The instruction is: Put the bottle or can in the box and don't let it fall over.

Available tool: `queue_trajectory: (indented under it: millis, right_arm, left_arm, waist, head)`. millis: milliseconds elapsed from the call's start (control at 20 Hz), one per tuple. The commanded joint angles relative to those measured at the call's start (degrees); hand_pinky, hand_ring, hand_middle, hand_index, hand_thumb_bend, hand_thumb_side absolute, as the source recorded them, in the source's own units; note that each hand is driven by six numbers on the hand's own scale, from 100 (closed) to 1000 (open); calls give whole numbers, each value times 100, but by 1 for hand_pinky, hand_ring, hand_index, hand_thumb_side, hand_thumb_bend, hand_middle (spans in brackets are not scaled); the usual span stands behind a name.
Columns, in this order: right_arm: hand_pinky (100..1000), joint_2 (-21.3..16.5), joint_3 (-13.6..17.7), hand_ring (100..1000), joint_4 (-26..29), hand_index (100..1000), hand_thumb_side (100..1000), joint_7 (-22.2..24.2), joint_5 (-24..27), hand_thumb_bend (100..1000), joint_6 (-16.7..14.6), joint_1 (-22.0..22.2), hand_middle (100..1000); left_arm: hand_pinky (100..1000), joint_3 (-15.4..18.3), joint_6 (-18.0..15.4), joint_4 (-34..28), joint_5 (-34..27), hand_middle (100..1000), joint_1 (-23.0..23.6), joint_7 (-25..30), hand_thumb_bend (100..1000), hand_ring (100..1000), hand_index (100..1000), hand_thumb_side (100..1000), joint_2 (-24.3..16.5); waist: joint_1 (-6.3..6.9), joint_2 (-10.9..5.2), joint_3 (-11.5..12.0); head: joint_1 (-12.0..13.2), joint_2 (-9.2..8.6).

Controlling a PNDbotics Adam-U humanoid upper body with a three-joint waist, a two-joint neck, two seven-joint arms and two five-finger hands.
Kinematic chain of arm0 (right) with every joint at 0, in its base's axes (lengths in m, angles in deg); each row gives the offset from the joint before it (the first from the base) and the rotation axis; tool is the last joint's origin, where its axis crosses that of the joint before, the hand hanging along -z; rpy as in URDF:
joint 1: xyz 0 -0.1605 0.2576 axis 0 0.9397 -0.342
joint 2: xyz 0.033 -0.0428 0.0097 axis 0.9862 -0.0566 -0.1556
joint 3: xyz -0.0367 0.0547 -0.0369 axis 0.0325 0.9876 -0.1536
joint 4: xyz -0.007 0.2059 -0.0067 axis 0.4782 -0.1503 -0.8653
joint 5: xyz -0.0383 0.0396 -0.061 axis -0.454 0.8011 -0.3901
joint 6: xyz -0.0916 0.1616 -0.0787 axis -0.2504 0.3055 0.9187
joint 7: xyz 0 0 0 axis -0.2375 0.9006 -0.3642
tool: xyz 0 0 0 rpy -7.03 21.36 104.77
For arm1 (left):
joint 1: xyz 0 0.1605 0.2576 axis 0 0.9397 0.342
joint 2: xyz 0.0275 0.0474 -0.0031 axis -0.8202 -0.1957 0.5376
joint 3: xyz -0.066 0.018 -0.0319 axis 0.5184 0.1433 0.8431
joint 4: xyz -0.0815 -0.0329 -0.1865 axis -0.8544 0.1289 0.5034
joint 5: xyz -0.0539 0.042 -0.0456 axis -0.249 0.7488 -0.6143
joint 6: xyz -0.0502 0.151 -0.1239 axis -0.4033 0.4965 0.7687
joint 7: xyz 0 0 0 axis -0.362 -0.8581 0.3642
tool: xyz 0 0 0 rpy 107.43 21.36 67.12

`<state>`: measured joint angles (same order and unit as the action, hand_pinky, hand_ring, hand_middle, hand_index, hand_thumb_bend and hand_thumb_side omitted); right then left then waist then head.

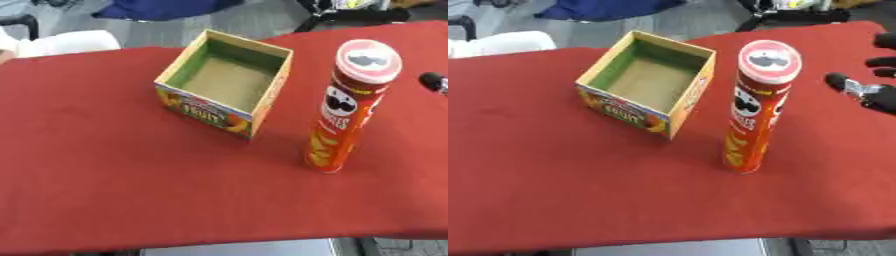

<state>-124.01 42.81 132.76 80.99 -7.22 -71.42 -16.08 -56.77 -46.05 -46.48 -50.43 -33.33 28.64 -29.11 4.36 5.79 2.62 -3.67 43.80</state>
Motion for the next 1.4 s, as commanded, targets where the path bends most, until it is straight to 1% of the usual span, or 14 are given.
queue_trajectory:
  millis: [50, 350, 650, 1100, 1250, 1400]
  right_arm:
    - [818, -243, -5, 780, 171, 878, 333, 211, 123, 726, -120, -5, 869]
    - [821, -290, -94, 787, 208, 886, 332, 653, 311, 726, -391, 94, 878]
    - [825, -362, -152, 794, 196, 893, 328, 1107, 450, 731, -583, 140, 883]
    - [829, -397, -197, 804, 177, 901, 337, 1518, 737, 735, -875, 169, 894]
    - [830, -419, -241, 805, 167, 902, 334, 1739, 829, 735, -1000, 190, 895]
    - [830, -422, -291, 806, 146, 902, 331, 1923, 884, 736, -1058, 196, 897]
  left_arm:
    - [745, 45, -2, -75, 25, 736, -13, 23, 498, 793, 799, 772, -161]
    - [745, 37, -1, -72, 27, 736, -11, 34, 497, 794, 799, 772, -171]
    - [744, 35, 1, -68, 28, 737, -2, 36, 497, 794, 799, 772, -174]
    - [744, 35, 1, -65, 31, 737, 4, 42, 497, 795, 799, 771, -180]
    - [743, 36, 1, -64, 31, 738, 10, 42, 497, 795, 799, 771, -179]
    - [743, 31, 4, -60, 28, 738, 7, 46, 497, 795, 799, 771, -178]
  waist:
    - [-20, -67, 5]
    - [-28, -78, 12]
    - [-38, -84, -1]
    - [-39, -99, -27]
    - [-41, -102, -36]
    - [-42, -102, -40]
  head:
    - [11, 32]
    - [12, 32]
    - [1, 32]
    - [-17, 32]
    - [-20, 32]
    - [-25, 32]
